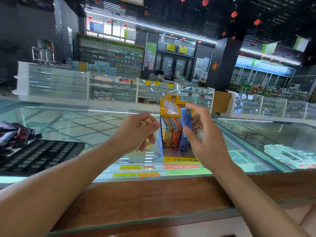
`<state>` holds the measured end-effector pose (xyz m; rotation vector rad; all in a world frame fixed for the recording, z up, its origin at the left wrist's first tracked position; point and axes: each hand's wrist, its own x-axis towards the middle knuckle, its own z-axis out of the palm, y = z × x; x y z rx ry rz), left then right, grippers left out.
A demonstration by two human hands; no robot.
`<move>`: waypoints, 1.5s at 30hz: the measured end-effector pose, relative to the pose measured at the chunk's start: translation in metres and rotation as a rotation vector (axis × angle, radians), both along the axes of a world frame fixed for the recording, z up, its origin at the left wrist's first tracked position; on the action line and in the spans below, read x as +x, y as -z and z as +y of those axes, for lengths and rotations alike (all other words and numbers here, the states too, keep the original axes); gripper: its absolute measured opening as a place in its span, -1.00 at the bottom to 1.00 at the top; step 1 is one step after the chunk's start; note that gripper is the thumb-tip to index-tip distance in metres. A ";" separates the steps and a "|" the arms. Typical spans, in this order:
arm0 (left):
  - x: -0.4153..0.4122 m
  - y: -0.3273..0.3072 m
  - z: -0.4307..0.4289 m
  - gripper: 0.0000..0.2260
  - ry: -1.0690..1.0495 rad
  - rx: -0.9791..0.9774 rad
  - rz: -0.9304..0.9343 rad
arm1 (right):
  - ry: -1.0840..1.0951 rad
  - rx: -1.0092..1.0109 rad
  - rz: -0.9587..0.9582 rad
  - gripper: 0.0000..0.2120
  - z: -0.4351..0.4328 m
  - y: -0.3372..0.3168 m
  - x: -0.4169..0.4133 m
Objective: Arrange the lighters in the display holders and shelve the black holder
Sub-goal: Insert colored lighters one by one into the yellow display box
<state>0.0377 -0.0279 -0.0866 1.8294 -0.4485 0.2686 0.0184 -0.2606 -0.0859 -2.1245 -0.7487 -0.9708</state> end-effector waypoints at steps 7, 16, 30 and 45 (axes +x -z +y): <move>-0.001 0.002 0.002 -0.85 0.003 0.055 0.011 | -0.017 0.188 0.048 -0.62 -0.002 0.000 -0.002; -0.002 0.002 0.001 -0.87 0.012 0.108 0.039 | -0.036 0.227 0.199 -0.60 0.000 -0.002 -0.001; -0.005 0.000 0.001 -0.87 0.005 0.026 0.146 | 0.188 -0.056 0.041 -0.62 0.000 0.003 0.004; -0.004 0.001 0.001 -0.88 0.006 0.068 0.133 | 0.153 0.070 0.084 -0.76 -0.005 0.002 0.007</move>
